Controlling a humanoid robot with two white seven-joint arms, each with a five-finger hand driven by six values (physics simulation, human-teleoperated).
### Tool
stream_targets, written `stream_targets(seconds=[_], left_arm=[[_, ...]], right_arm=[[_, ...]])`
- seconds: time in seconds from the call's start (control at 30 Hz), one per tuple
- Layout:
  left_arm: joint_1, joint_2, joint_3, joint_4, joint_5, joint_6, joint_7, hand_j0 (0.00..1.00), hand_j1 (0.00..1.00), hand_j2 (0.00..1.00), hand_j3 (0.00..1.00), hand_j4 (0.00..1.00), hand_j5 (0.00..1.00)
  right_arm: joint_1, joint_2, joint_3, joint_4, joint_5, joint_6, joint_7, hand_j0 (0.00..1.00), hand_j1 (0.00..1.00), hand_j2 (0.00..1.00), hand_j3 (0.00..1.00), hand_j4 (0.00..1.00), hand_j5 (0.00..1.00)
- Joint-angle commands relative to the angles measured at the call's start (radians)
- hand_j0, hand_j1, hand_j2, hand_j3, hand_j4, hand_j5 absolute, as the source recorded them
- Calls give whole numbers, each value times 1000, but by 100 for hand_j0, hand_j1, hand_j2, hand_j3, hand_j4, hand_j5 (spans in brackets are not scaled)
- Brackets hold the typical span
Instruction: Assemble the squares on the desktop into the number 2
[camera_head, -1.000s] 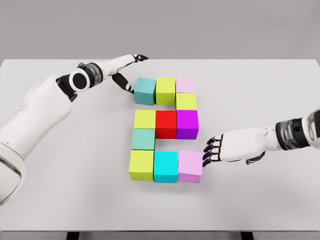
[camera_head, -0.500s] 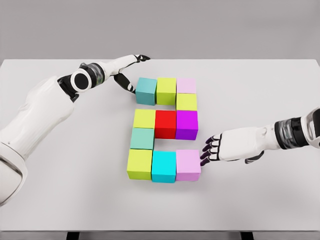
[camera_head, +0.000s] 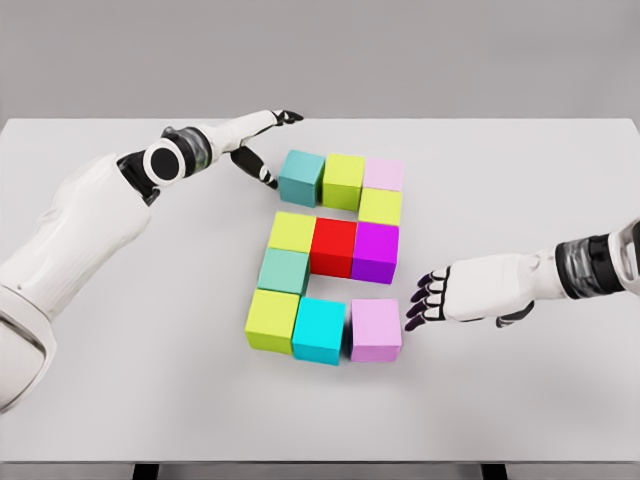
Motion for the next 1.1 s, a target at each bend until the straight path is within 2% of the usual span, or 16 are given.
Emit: stream_targets(seconds=[0.0, 0.7, 0.83, 0.87, 0.9, 0.93, 1.0, 1.03, 1.07], left_arm=[[-2, 0, 1, -1, 0, 0, 1, 100, 100, 100, 100, 100, 100], [-11, 37, 2, -9, 6, -25, -1, 100, 100, 100, 100, 100, 100], [-18, 55, 1, -7, -25, -8, 1, 100, 100, 100, 100, 100, 100], [-52, 103, 1, -12, -98, -6, -22, 100, 100, 100, 100, 100, 100], [-93, 135, 1, -39, -147, 12, -152, 100, 100, 100, 100, 100, 100], [-130, 187, 1, -79, -161, 47, -291, 100, 100, 100, 100, 100, 100], [-160, 232, 4, -148, -158, 78, -291, 100, 100, 100, 100, 100, 100], [-158, 229, -2, -188, -169, 156, -291, 100, 100, 100, 100, 100, 100], [-158, 230, -31, -208, -193, 187, -291, 100, 100, 100, 100, 100, 100]], right_arm=[[0, -1, -1, 0, -6, 2, 0, 100, 100, 100, 100, 100, 100], [3, -2, 11, -1, -6, 2, 0, 100, 100, 100, 100, 100, 100], [2, -1, 13, -3, -6, 2, 0, 100, 100, 100, 100, 100, 100], [0, 1, 13, -3, -6, 2, 0, 100, 100, 100, 100, 100, 100], [0, 2, 14, -3, -6, 2, 0, 100, 100, 100, 100, 100, 100], [2, 2, 19, -3, -6, 2, 0, 100, 100, 100, 100, 100, 100], [0, 2, 22, -3, -6, 2, 0, 100, 100, 100, 100, 100, 100], [0, 2, 22, -3, -6, 2, 0, 100, 100, 100, 100, 100, 100], [0, 2, 22, -3, -6, 2, 0, 100, 100, 100, 100, 100, 100]])
